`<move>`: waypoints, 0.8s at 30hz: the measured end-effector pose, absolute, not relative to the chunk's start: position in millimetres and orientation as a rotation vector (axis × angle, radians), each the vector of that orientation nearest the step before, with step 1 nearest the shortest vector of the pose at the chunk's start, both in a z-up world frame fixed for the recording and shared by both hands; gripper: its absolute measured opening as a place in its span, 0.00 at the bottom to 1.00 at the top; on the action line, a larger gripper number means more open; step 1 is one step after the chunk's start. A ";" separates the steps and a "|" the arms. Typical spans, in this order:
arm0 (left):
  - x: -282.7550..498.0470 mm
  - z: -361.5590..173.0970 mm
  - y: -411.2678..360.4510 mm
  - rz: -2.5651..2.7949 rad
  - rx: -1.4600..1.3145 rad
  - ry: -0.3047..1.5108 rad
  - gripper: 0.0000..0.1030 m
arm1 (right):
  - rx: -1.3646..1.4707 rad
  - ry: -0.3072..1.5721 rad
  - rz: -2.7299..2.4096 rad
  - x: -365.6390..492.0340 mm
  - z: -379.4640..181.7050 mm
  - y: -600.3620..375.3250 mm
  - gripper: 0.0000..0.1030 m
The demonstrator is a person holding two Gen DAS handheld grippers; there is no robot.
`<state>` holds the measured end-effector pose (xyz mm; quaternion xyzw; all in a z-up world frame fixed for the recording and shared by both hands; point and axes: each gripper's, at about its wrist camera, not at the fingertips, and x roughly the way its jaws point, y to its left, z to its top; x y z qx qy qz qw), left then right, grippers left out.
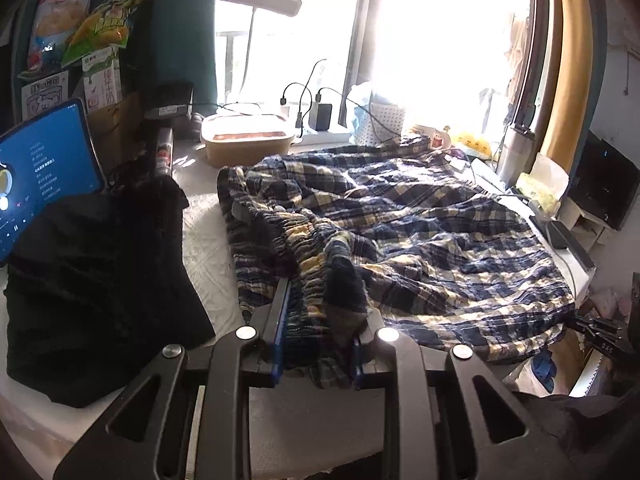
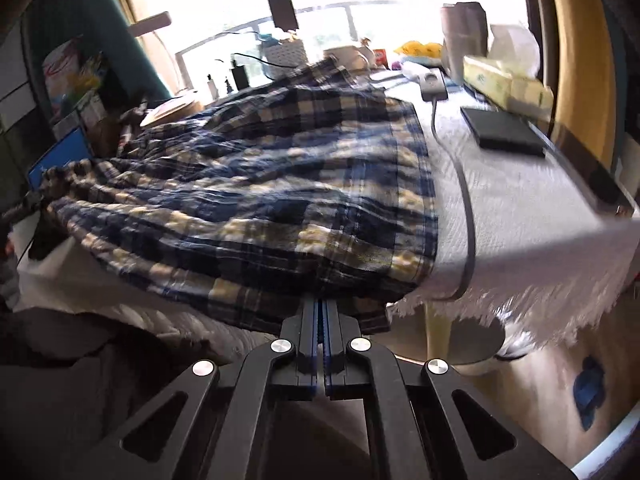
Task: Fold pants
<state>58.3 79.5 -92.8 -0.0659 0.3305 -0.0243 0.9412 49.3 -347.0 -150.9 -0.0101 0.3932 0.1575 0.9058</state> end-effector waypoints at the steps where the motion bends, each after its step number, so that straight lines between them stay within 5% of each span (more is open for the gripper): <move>1: 58.4 -90.1 80.0 -0.051 -0.141 0.670 0.22 | -0.038 0.798 0.327 47.3 -144.4 -346.7 0.01; 14: 93.7 -45.4 94.9 -0.063 -0.178 0.612 0.22 | -0.102 0.614 0.378 82.2 -50.5 -334.7 0.01; 24: 160.7 -42.6 119.4 -0.047 -0.247 0.647 0.22 | -0.089 0.572 0.401 191.4 -6.3 -317.5 0.00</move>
